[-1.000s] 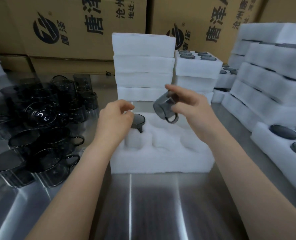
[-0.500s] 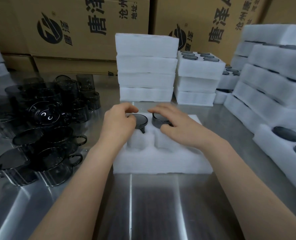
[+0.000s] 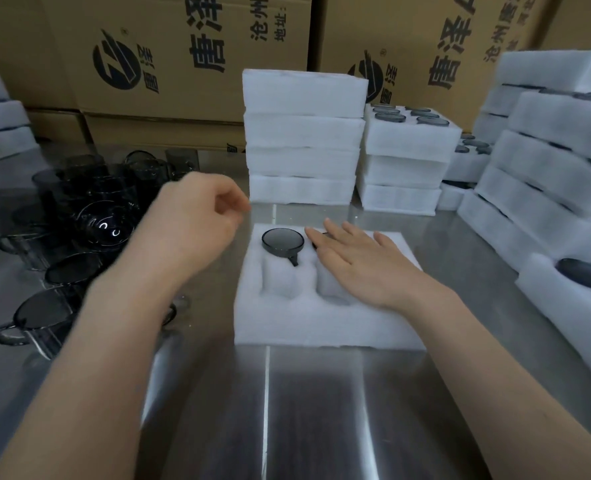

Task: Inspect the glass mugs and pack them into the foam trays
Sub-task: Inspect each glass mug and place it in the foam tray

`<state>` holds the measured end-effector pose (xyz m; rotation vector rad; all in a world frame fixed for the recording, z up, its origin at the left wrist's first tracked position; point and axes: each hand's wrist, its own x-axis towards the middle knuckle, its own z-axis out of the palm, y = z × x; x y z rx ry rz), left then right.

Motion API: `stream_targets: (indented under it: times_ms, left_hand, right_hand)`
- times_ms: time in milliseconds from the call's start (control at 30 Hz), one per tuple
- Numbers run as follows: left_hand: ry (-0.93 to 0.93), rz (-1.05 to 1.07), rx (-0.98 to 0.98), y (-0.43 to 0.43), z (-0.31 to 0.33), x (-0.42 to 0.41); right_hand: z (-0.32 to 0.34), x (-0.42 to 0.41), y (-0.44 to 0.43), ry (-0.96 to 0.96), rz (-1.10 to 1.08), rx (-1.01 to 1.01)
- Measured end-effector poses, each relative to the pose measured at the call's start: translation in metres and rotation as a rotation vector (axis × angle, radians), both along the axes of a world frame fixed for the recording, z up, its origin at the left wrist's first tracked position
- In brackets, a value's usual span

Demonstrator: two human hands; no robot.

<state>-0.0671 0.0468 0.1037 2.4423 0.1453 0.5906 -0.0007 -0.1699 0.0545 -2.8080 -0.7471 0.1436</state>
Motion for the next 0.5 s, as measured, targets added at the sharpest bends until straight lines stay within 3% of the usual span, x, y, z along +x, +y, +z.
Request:
stream_targets:
  times_ms: [133,300,400,500]
  left_hand:
    - [0.206,-0.03,0.177,0.026,0.012,-0.016]
    - [0.603,0.123,0.484,0.039,0.002,-0.016]
    - [0.643,0.143,0.461,0.044,-0.011,-0.013]
    - [0.567,0.151,0.342,0.048,-0.017,-0.012]
  right_hand:
    - [-0.001,0.001,0.001,-0.042,-0.014,0.031]
    - [-0.003,0.0,0.002,-0.064,-0.018,0.066]
    - [-0.002,0.0,0.002,-0.081,-0.021,0.072]
    - [-0.001,-0.001,0.002,-0.09,-0.022,0.09]
